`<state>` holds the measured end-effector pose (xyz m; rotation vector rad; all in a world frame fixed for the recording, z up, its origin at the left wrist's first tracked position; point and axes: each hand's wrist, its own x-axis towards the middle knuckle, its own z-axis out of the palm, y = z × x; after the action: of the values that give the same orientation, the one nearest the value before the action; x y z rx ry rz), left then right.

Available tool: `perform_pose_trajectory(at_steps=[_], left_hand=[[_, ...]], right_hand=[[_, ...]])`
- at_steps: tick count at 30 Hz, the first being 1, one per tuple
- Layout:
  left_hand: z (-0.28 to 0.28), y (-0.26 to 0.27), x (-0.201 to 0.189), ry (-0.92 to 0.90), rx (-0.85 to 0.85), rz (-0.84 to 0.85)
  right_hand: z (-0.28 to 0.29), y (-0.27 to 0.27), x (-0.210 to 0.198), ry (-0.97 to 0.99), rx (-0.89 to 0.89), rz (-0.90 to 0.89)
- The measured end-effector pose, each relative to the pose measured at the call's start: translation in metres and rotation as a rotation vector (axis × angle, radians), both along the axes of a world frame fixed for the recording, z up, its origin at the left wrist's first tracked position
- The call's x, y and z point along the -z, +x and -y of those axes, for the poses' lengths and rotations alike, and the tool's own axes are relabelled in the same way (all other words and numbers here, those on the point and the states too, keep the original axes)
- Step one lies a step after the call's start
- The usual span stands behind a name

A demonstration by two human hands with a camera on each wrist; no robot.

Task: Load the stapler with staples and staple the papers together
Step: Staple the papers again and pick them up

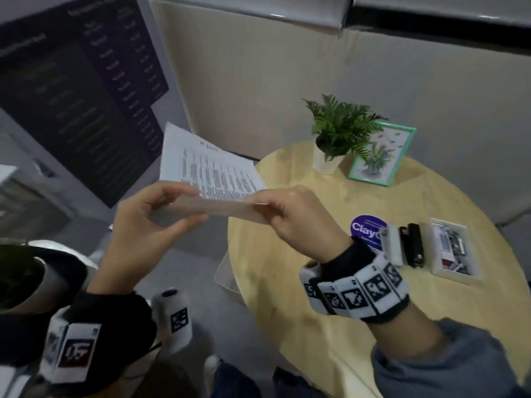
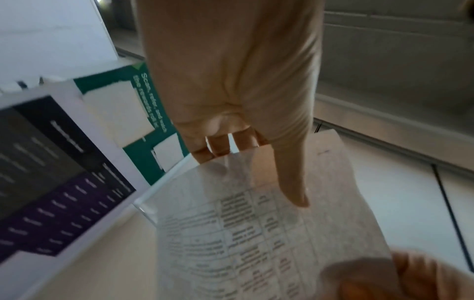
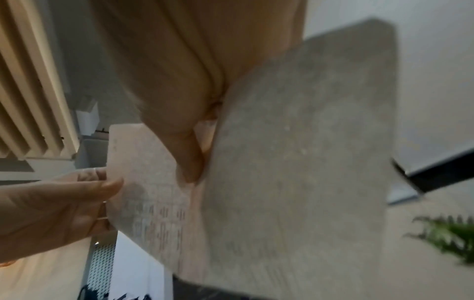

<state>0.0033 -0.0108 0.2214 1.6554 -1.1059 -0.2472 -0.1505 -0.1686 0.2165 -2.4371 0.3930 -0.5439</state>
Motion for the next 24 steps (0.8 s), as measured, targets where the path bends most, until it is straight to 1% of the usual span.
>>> perform_pose_trajectory(at_steps=[3,5,7,9,11,12,13,15,17,19,21,23,24], left_hand=[[-0.028,0.07,0.03,0.145,-0.044,0.059],[-0.039,0.12,0.064,0.277,-0.073,0.185],[-0.046,0.157,0.099,0.427,-0.149,0.277],[-0.052,0.184,0.139,0.507,-0.253,0.263],[-0.056,0.2,0.181,0.565,-0.268,0.184],[-0.057,0.203,0.201,0.593,-0.263,0.12],[-0.056,0.204,0.221,0.614,-0.261,0.017],[-0.05,0.196,0.258,0.645,-0.268,-0.272],[-0.043,0.177,0.297,0.738,-0.187,-0.55],[-0.034,0.153,0.332,0.861,-0.049,-0.768],[-0.017,0.131,0.357,0.931,0.0,-0.944],[0.006,0.118,0.373,0.964,-0.003,-1.072],[0.019,0.113,0.38,0.966,0.001,-1.122]], right_hand=[[-0.03,0.065,0.03,0.005,0.004,0.018],[-0.048,0.103,0.059,0.049,0.02,0.005],[-0.065,0.133,0.096,0.143,0.068,-0.039],[-0.081,0.154,0.133,0.248,0.123,-0.119],[-0.095,0.168,0.169,0.345,0.193,-0.195],[-0.101,0.172,0.187,0.378,0.23,-0.223],[-0.106,0.177,0.203,0.397,0.265,-0.246],[-0.112,0.183,0.238,0.418,0.331,-0.282],[-0.115,0.183,0.275,0.405,0.421,-0.312],[-0.115,0.178,0.305,0.385,0.51,-0.37],[-0.112,0.169,0.32,0.454,0.593,-0.404],[-0.109,0.159,0.329,0.617,0.656,-0.418],[-0.109,0.152,0.335,0.633,0.682,-0.435]])
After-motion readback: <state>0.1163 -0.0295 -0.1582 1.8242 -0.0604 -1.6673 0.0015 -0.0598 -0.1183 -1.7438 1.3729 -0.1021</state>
